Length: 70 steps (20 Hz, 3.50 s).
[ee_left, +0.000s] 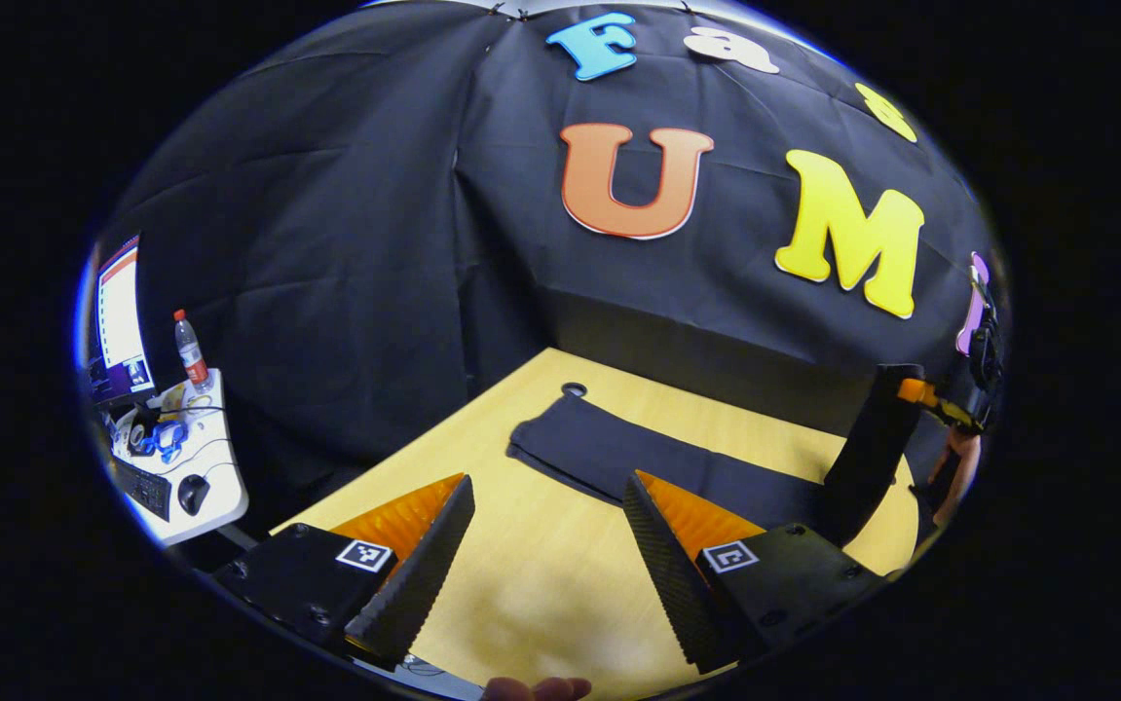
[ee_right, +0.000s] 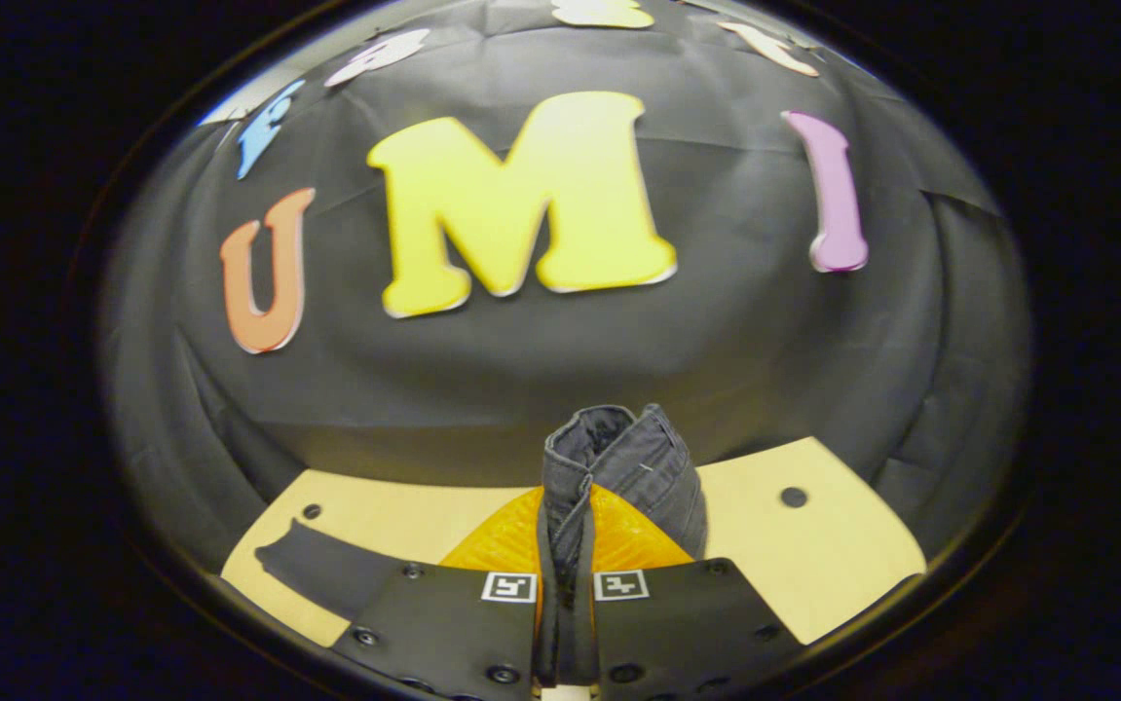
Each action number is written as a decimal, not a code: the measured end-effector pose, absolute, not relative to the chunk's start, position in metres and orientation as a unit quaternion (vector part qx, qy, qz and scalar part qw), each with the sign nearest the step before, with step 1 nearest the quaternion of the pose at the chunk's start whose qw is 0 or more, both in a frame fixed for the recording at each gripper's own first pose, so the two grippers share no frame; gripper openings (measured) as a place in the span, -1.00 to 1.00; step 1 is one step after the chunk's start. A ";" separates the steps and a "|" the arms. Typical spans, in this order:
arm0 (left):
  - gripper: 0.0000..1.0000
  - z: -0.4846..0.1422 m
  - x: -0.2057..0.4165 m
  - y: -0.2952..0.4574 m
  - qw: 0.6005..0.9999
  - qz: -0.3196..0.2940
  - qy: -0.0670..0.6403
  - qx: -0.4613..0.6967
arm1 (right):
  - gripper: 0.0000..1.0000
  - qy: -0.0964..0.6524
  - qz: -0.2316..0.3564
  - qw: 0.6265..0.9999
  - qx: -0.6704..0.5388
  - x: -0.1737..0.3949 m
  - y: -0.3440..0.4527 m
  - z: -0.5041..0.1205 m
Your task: Grasp the waist and the cuffs of the jeans and fold them to make the two legs overlap; first hold the waist and fold one-third of the jeans toward the cuffs, then hold the cuffs and fold the remaining one-third in the same direction to finish folding.
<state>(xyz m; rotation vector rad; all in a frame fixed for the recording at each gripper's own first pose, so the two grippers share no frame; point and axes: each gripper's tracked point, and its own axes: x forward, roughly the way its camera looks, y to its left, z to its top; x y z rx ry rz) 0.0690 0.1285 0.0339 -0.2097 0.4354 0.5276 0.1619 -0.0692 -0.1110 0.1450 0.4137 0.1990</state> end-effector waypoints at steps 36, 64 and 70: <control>0.97 -0.104 0.173 0.206 0.805 0.212 0.261 -0.488 | 0.70 0.255 0.273 0.927 -0.034 0.037 -0.233 0.112; 0.08 -0.217 0.322 0.248 0.717 0.206 0.221 -0.628 | 0.75 0.346 0.107 0.932 -0.007 0.028 -0.369 0.063; -0.77 -0.212 0.325 0.244 0.719 0.204 0.212 -0.630 | 0.77 0.337 0.096 0.937 -0.010 0.016 -0.382 0.070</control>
